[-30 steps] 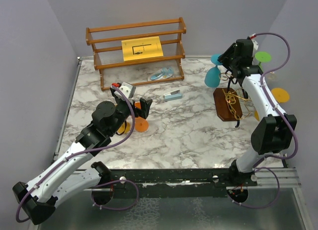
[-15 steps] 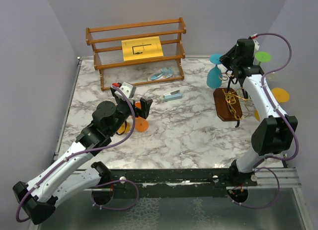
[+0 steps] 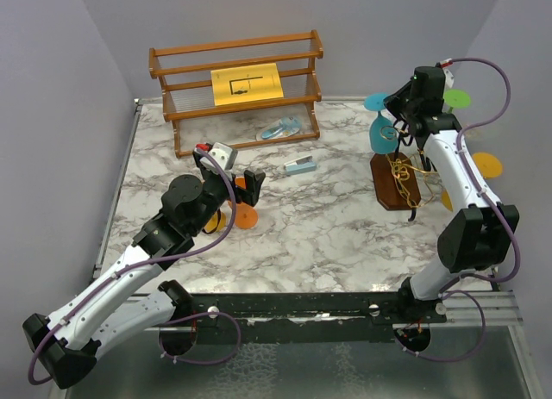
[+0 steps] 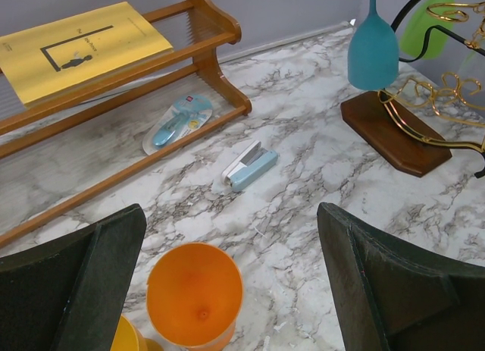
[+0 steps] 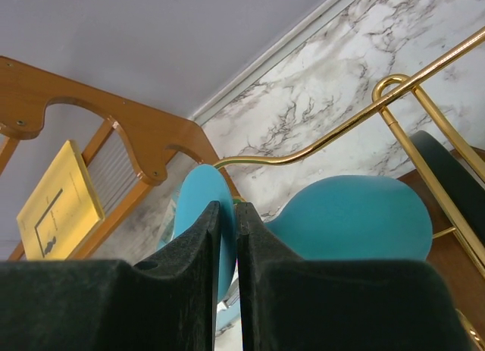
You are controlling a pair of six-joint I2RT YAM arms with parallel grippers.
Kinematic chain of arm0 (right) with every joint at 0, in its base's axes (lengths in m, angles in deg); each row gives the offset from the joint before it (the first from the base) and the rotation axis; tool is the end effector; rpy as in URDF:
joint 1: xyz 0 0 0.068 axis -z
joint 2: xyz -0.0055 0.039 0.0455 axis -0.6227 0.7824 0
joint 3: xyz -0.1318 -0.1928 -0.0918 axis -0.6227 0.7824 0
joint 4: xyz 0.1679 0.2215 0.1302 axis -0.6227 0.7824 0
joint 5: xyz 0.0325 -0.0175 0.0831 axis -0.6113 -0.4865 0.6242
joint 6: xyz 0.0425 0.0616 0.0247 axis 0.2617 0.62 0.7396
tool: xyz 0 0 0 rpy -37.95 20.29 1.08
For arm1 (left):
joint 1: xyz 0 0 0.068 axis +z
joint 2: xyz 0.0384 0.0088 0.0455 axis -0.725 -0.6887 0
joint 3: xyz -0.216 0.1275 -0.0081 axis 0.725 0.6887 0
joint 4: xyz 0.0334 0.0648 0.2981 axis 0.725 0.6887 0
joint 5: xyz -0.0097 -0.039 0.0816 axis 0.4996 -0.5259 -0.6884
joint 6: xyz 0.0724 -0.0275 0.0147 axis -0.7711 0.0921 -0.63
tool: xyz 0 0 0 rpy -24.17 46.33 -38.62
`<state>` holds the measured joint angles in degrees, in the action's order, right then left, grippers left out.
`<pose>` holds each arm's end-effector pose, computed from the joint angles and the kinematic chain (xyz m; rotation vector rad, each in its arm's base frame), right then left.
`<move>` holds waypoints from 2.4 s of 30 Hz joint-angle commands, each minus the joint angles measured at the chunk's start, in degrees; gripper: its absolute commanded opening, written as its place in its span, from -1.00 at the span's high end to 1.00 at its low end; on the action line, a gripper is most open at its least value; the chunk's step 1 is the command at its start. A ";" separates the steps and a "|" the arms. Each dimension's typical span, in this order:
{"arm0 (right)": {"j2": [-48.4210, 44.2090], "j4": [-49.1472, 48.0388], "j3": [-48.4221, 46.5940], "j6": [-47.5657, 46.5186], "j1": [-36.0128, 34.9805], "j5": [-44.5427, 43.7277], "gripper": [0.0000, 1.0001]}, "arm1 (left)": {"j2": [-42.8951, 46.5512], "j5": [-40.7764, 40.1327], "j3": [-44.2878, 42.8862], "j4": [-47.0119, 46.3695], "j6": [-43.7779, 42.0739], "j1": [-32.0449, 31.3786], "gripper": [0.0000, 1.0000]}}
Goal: Take the wine glass off the wine glass rack
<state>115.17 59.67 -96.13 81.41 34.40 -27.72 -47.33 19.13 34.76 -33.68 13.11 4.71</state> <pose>0.4535 0.0221 0.3251 0.8007 1.9000 0.3684 0.2195 -0.1792 0.3454 0.3472 1.5898 -0.5087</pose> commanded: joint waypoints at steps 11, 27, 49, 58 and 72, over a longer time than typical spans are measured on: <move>-2.91 -1.20 1.45 9.76 1.08 3.58 0.98 | -0.12 1.25 0.38 -1.25 -0.49 -0.25 -0.96; -3.84 -11.45 5.98 17.79 2.34 11.55 0.98 | 0.06 1.86 0.27 -1.05 -0.22 -0.25 -0.96; 1.24 -18.40 4.79 25.25 3.15 11.70 0.98 | -0.25 2.32 0.12 -0.85 0.16 -0.25 -0.98; -0.89 -14.80 5.21 26.95 3.83 4.60 0.98 | -0.82 2.76 0.12 -1.06 0.16 -0.21 -0.98; -9.27 -10.67 11.04 37.21 4.12 0.54 0.98 | -1.65 2.94 0.12 -0.97 0.06 -0.25 -0.98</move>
<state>109.95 47.19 -86.25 114.48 38.22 -25.06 -48.80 20.57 34.76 -33.61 13.17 4.71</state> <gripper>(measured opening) 0.018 0.988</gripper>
